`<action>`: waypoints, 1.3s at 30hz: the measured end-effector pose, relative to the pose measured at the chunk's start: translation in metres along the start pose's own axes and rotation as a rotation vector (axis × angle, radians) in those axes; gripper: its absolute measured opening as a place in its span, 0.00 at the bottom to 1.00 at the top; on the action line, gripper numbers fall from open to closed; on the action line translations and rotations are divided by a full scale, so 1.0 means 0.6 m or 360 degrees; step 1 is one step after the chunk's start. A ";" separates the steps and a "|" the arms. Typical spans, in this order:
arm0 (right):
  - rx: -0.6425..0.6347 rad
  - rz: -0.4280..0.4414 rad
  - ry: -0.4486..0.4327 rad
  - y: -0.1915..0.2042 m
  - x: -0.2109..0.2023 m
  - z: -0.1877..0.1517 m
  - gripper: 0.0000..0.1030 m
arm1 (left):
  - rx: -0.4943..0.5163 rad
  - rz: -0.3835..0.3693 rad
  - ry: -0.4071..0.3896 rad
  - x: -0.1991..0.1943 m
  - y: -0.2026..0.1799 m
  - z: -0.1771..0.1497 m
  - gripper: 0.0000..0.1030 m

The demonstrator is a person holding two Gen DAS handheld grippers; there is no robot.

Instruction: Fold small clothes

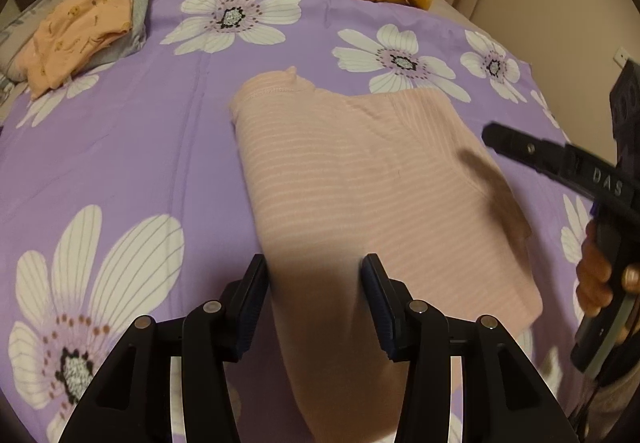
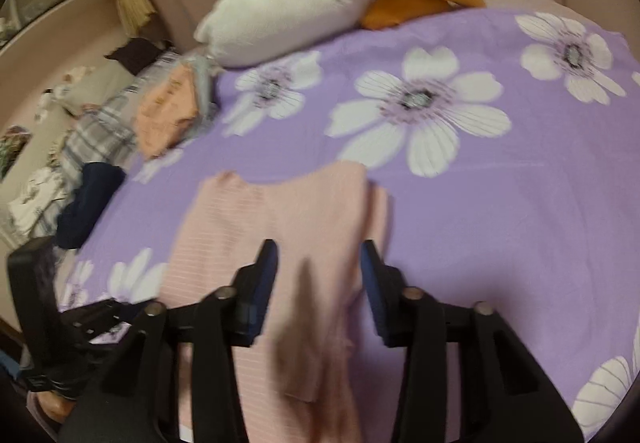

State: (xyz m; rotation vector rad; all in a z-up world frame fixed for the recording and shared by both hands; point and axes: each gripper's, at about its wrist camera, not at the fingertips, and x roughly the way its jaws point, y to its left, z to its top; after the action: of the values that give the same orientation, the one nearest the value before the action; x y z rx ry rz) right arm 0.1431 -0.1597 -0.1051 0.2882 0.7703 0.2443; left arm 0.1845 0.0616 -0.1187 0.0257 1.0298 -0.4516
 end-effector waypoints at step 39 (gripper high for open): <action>-0.0214 -0.0050 0.0362 0.014 -0.037 -0.155 0.16 | -0.0044 0.0045 0.0096 -0.022 -0.016 -0.092 0.45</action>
State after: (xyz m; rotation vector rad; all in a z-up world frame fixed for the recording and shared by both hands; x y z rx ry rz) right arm 0.0608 -0.1434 -0.1513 0.1216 0.9777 0.3013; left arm 0.1300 0.0701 -0.1349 0.0293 1.0939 -0.4126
